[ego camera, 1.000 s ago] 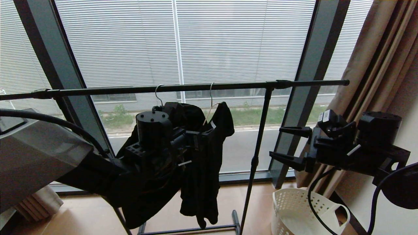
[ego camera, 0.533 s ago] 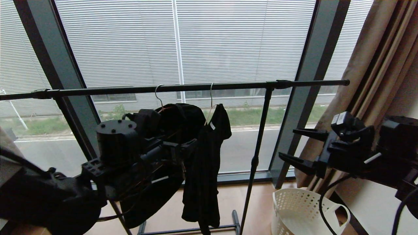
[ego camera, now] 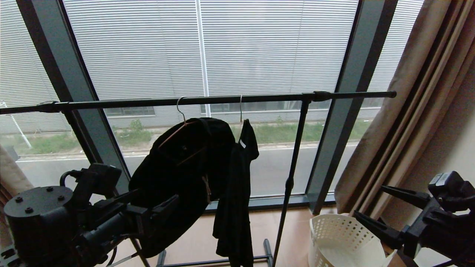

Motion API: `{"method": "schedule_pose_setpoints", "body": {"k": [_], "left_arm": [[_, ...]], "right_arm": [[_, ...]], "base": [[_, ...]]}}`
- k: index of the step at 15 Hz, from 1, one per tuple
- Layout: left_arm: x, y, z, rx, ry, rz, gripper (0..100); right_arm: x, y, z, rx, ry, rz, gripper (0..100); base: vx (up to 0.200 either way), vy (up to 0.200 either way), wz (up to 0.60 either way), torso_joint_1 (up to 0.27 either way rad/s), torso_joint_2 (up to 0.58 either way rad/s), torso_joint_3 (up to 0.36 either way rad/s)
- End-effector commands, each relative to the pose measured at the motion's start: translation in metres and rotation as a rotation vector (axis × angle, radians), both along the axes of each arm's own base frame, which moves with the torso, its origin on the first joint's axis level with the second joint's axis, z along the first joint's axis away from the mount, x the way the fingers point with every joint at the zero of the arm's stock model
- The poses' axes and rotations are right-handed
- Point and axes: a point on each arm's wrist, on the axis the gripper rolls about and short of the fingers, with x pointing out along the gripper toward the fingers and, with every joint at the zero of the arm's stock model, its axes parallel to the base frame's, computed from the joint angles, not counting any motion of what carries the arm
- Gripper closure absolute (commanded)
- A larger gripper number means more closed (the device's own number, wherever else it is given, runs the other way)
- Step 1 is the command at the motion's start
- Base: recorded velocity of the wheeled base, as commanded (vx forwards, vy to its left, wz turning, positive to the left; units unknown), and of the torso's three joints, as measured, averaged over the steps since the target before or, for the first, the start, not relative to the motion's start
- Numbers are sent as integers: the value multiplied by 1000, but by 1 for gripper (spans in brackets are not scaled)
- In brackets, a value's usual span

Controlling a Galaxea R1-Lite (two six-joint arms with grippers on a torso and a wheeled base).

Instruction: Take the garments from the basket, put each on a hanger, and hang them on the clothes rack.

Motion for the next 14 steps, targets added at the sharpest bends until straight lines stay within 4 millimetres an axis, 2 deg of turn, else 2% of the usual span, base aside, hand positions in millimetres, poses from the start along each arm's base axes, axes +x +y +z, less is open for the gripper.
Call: {"method": "schedule_pose_setpoints", "body": {"k": [1,4,5,7,9,11,12,14], "left_arm": [[-20,11,-8,10,28,11,0],[-35,18,-18,11,63,9,0],[-36,18,-18,10,61,10,0],[-43,22,-13,-15,47,42,0],[-52,26,-12,5,56,74,0],[-60,26,-11,17,60,62,0],[-73,27,-11,48,76,61,0],[-83,29,-10,67,65,72,0]], "right_arm": [[-25,-5,-2,7,-22,-46,0],[-53,-11,-1,35,-4,-126,0],[-55,-11,-1,37,-6,-126,0],[-81,-15,-3,34,7,-128,0],[-102,-18,-10,29,28,-129,0],[-113,-20,-15,28,33,-130,0],[-128,-22,-22,28,33,-132,0],[-140,-24,-29,27,32,-133,0]], "base": [[0,0,0,0,0,0],[0,0,0,0,0,0],[0,0,0,0,0,0],[0,0,0,0,0,0],[0,0,0,0,0,0],[0,0,0,0,0,0],[0,0,0,0,0,0],[0,0,0,0,0,0]]}}
